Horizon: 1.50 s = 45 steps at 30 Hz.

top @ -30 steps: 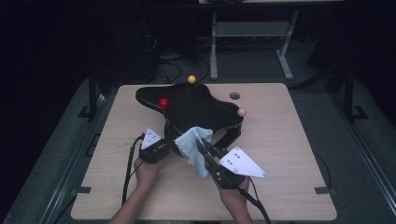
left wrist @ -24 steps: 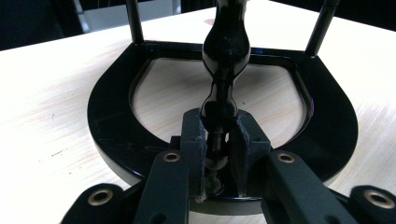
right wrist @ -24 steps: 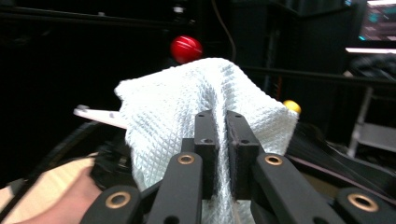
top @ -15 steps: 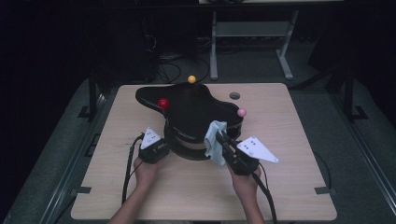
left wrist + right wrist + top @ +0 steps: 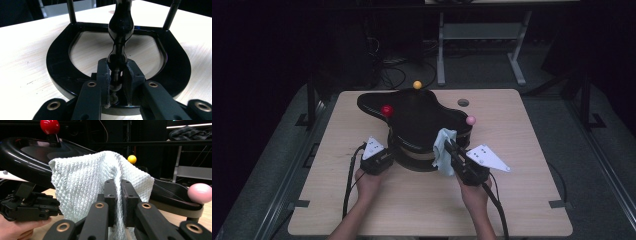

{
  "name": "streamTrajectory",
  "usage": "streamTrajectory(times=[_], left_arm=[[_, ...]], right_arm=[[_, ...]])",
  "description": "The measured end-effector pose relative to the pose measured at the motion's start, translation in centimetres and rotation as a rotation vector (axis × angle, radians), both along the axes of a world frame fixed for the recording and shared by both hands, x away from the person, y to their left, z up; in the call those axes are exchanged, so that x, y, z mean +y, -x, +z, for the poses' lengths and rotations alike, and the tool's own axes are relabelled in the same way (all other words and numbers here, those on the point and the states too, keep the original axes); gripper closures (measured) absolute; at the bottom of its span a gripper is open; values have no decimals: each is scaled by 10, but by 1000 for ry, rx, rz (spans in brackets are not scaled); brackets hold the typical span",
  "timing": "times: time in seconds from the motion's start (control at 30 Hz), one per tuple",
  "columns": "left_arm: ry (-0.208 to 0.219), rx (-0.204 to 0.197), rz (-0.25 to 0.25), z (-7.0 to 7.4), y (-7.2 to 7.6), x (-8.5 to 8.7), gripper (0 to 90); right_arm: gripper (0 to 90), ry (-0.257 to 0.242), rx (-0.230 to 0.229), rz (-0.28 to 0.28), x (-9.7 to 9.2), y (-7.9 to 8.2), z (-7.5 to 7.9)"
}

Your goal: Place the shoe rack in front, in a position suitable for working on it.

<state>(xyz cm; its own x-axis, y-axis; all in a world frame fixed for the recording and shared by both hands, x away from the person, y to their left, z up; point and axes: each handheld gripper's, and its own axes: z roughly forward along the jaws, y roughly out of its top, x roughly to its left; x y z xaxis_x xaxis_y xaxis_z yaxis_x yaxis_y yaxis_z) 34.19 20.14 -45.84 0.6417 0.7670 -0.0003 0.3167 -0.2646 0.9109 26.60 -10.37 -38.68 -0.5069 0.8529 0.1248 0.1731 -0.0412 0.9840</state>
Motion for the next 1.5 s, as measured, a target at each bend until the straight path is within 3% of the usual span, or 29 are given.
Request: streamTrajectory(times=[0.4, 0.6, 0.7, 1.03, 1.2, 1.3, 1.5], left_arm=[[9, -1, 16, 0, -2, 7, 761], [22, -3, 32, -1, -5, 16, 757], [17, -4, 30, -1, -6, 17, 759], [10, -1, 28, 0, -7, 16, 759], [10, -1, 29, 0, -7, 16, 760], [8, 0, 30, 0, -7, 17, 761], [9, 0, 35, 0, -8, 18, 761]], right_arm=[[847, -8, 4, 31, 8, 8, 0], [846, -12, -13, 99, 25, 24, -2], [845, 4, -27, 106, 27, 26, -4], [846, 7, 49, -24, -11, -1, -25], [845, 10, 47, -5, -4, 0, -24], [845, 43, 38, 3, -2, 2, -23], [845, 60, 80, -100, -28, -12, -31]])
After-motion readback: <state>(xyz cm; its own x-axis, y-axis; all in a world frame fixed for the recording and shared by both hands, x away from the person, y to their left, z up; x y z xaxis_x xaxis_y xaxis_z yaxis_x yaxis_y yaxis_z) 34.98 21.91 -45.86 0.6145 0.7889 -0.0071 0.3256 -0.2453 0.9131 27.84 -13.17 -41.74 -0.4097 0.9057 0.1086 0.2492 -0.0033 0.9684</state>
